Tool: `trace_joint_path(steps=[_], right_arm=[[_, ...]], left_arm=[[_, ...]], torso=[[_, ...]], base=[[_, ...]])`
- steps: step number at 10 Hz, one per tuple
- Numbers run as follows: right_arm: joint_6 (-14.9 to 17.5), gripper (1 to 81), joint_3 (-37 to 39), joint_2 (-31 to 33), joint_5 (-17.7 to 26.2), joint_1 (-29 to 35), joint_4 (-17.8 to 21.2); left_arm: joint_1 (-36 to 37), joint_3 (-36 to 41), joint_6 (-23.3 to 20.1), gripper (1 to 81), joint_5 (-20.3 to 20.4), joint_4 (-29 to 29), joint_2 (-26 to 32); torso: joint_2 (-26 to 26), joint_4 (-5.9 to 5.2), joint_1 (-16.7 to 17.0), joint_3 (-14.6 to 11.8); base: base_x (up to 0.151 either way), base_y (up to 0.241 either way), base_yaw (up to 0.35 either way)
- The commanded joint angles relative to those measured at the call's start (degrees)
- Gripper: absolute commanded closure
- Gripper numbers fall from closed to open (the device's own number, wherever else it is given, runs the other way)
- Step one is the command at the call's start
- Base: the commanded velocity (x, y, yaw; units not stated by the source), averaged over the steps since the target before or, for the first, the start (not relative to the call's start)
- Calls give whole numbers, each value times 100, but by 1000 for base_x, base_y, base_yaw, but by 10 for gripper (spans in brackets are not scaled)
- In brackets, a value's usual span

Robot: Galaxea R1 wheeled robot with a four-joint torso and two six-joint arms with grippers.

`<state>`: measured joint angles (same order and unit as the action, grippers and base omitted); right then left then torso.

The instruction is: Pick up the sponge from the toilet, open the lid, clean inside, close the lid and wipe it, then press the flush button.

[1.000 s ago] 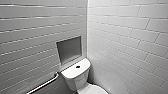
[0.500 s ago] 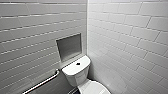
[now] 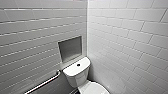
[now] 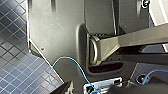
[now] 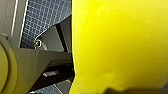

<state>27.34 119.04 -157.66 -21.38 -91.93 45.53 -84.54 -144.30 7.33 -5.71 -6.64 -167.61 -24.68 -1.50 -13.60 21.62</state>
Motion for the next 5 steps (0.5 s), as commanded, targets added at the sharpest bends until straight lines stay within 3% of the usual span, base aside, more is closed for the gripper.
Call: trace_joint_path(steps=[1,2,5], right_arm=[[17,811,-101,30,451,73,-88],[17,811,-84,30,451,82,-88],[17,811,-75,22,451,65,-80]], left_arm=[[100,33,-30,10,-379,-12,34],[100,25,-30,10,-379,-12,34],[100,25,-30,10,-370,-12,34]], torso=[[555,0,358,-312],[754,0,491,-146],[1277,0,834,-269]], base=[[0,0,0],[0,0,0],[0,0,0]])
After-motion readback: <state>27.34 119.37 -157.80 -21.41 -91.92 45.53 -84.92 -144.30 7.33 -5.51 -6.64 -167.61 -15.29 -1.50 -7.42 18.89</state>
